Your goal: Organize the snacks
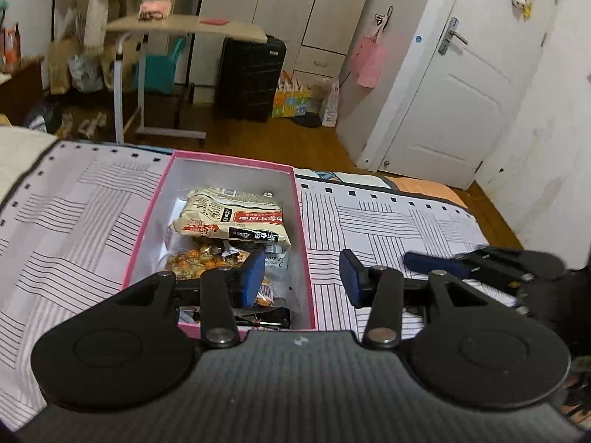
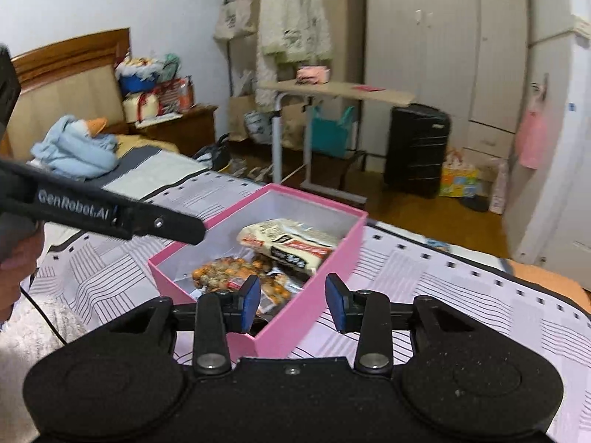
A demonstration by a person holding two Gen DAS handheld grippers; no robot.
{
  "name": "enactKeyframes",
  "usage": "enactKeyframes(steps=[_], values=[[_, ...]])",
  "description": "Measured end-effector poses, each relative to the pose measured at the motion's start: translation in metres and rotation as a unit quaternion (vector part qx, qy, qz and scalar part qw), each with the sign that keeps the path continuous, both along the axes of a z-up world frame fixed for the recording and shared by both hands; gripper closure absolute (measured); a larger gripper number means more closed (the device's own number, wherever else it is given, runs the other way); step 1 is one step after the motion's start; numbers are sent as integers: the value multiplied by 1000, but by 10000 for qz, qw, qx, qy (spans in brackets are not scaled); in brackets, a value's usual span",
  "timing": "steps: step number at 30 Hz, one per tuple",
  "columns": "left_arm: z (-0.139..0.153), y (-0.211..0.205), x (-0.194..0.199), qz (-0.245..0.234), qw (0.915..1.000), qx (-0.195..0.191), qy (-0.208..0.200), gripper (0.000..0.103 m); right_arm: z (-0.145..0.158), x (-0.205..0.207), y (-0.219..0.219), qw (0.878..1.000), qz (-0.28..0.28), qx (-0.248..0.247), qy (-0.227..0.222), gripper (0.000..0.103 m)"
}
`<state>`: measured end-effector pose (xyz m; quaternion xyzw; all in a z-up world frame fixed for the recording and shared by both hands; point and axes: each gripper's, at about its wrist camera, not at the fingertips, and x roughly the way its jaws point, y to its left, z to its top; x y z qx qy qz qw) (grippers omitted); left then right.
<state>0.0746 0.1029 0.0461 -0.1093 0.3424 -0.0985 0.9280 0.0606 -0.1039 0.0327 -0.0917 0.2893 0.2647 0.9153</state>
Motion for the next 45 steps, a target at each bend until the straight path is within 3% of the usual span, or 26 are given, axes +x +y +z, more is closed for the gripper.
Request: enactKeyframes(steps=[6,14,24,27,29,31,33,36,39,45], values=[[9,-18,-24,-6,9995,291,-99,57,9,-23,-31,9985,-528,99,-57,52],[9,-37,-46,31,9977,631,-245,51,3,-48,-57,9923,-1233,136,53,34],[-2,-60,-67,120,9939,1042,-331,41,-8,-64,-68,9868,-1617,0,47,21],[-5,-65,-70,158,9922,1179,-385,34,-12,-66,-70,9857,-1686,14,51,14],[-8,-66,-73,202,9916,1200,-433,29,-13,-66,-70,9837,-1797,23,39,3],[-10,-66,-74,238,9920,1165,-430,28,-15,-68,-69,9812,-1931,-40,-37,0],[-13,-66,-75,251,9922,1156,-391,26,-17,-69,-66,9775,-2098,-213,-71,0],[-14,-68,-76,226,9909,1242,-464,11,-18,-69,-62,9724,-2296,-403,-81,0],[-16,-70,-81,264,9895,1291,-592,5,-17,-70,-61,9724,-2293,-418,-92,0],[-22,-72,-83,329,9869,1479,-549,5,-21,-70,-66,9723,-2327,-168,117,0]])
